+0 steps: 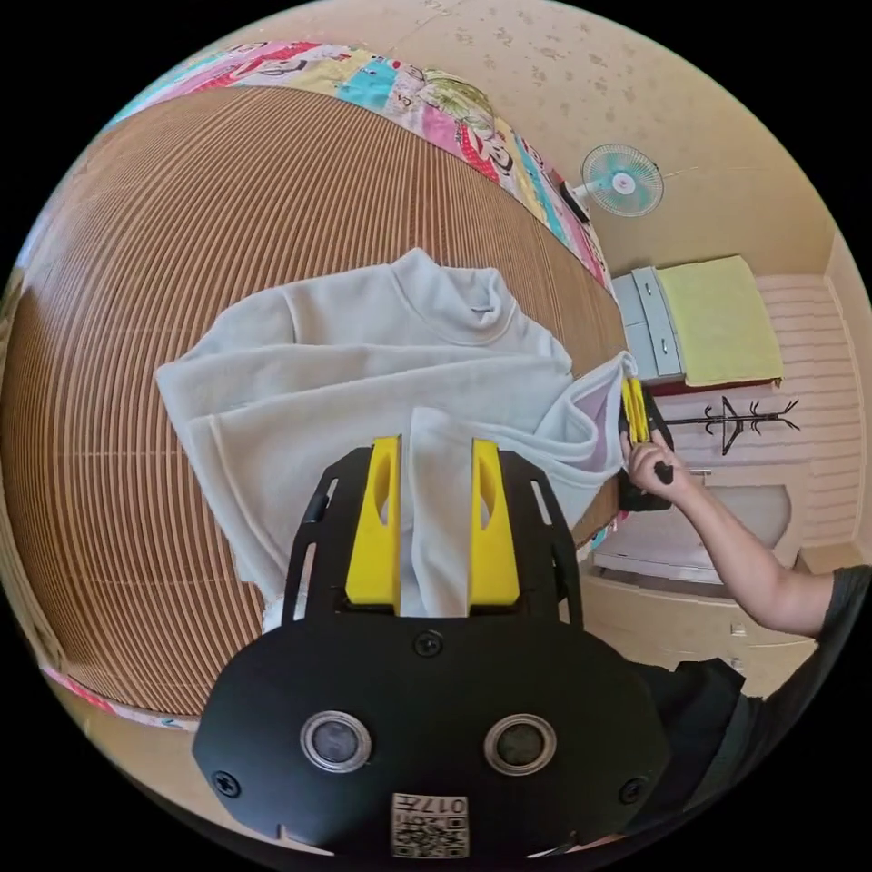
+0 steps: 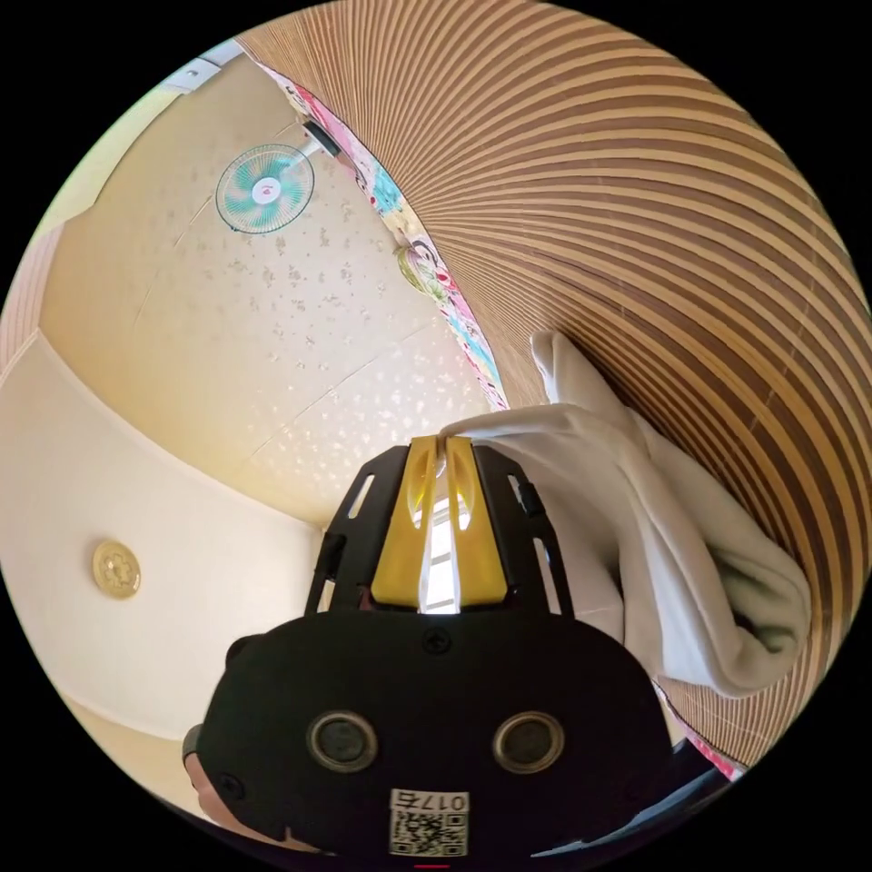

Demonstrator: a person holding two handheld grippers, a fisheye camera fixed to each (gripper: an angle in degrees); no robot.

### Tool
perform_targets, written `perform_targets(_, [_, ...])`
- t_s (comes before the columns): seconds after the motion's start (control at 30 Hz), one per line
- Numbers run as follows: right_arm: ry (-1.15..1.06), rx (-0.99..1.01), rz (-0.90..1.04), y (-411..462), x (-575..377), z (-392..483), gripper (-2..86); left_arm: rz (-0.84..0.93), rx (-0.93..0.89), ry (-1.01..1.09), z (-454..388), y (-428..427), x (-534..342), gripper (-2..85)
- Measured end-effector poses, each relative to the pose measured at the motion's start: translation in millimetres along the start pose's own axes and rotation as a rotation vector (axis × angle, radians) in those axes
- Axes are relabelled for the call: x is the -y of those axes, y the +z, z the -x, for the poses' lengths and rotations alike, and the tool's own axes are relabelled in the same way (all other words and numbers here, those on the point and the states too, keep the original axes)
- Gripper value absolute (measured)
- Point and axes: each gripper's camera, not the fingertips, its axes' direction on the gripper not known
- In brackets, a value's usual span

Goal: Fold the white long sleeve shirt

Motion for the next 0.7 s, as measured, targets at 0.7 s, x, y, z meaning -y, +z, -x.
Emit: perform_targets(0.7, [-0.100, -0.324, 0.051, 139.9, 34.4, -109.4, 4.1, -0.410, -0.337, -0.421, 138.4, -79.0, -17.9, 3.6])
